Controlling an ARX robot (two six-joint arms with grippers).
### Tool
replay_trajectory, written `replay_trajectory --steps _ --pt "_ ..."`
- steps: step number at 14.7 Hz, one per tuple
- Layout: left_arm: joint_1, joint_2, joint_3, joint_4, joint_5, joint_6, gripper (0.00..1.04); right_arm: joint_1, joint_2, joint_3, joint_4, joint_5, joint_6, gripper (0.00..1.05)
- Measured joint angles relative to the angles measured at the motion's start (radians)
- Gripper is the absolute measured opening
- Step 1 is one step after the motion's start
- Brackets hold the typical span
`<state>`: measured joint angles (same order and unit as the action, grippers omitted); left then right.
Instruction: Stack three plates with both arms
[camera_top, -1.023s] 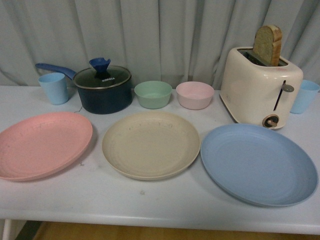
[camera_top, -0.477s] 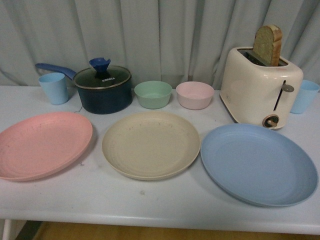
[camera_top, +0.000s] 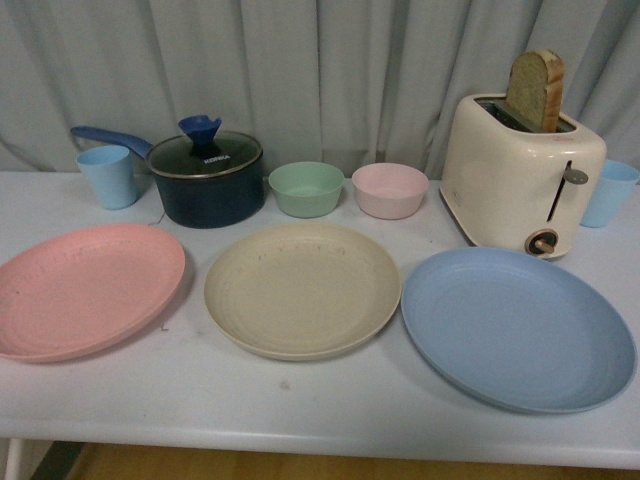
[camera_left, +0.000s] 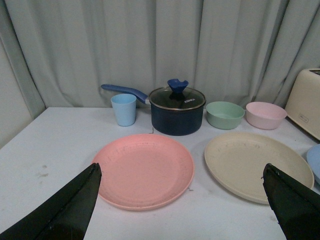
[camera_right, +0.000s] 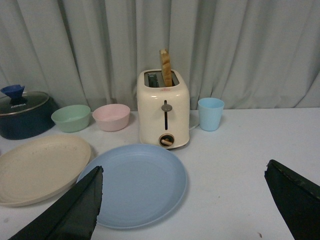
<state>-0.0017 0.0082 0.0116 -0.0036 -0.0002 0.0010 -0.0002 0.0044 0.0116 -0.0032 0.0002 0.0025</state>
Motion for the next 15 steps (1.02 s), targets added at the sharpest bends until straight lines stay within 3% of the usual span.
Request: replay_trajectory --steps 15 --pt "0.000 0.000 0.000 0.000 0.000 0.000 0.98 0.000 0.000 0.000 0.000 0.000 0.000 0.98"
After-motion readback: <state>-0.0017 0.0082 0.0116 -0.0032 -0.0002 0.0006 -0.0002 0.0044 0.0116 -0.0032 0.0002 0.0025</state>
